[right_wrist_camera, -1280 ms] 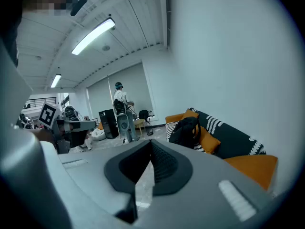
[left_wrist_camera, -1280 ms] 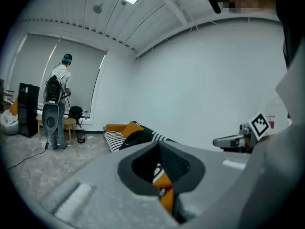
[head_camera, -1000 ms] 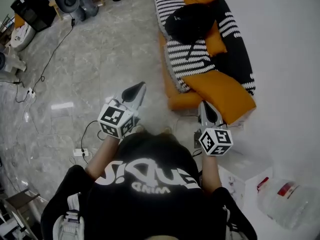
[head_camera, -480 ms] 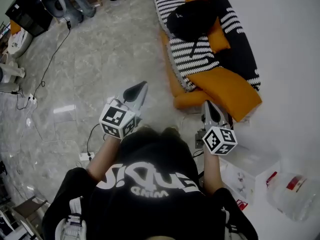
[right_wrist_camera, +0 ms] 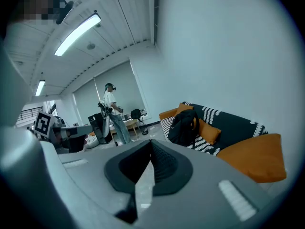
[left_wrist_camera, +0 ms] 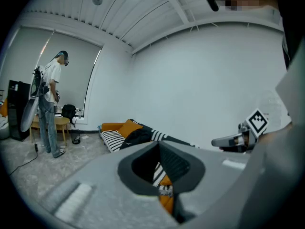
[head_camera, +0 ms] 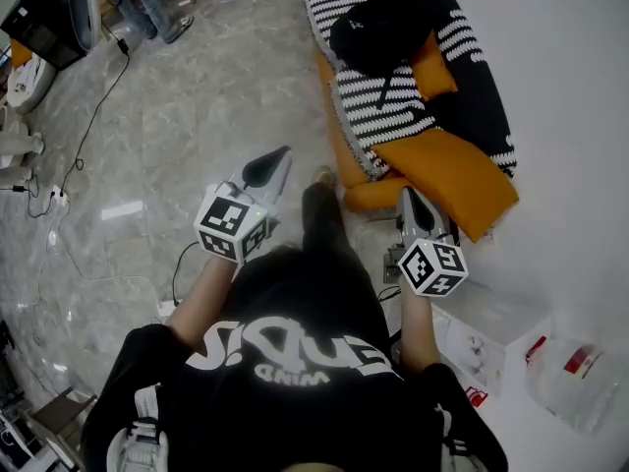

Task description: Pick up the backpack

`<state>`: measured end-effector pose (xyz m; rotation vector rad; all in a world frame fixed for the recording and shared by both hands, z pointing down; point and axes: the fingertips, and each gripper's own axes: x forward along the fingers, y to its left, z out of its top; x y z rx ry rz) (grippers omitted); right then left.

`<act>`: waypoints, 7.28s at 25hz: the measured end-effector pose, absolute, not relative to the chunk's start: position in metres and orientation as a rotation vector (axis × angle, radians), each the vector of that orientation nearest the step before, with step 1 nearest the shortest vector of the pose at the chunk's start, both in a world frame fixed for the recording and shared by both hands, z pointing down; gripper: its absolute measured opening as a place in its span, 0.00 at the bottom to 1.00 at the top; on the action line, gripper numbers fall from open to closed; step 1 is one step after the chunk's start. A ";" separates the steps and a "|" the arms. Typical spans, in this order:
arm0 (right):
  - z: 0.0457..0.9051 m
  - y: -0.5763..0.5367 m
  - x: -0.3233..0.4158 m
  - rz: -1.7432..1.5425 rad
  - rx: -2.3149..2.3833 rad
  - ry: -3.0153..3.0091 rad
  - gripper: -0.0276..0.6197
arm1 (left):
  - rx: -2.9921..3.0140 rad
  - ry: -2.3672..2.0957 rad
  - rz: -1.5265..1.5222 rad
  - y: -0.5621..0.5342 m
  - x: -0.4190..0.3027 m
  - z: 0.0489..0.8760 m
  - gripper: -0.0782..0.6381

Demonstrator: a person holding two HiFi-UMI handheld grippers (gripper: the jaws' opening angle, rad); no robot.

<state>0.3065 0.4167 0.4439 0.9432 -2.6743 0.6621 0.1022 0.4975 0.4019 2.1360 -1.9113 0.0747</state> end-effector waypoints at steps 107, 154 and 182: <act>0.533 -0.316 0.035 0.858 1.370 -2.335 0.54 | 2.423 -1.232 0.456 -0.365 -0.134 0.506 0.70; 0.760 -0.387 0.043 1.260 1.314 -2.146 0.06 | 2.182 -0.800 0.708 -0.426 -0.083 0.764 0.14; 0.504 -0.343 0.052 1.033 1.308 -2.486 0.06 | 2.280 -0.955 0.296 -0.372 -0.092 0.504 0.13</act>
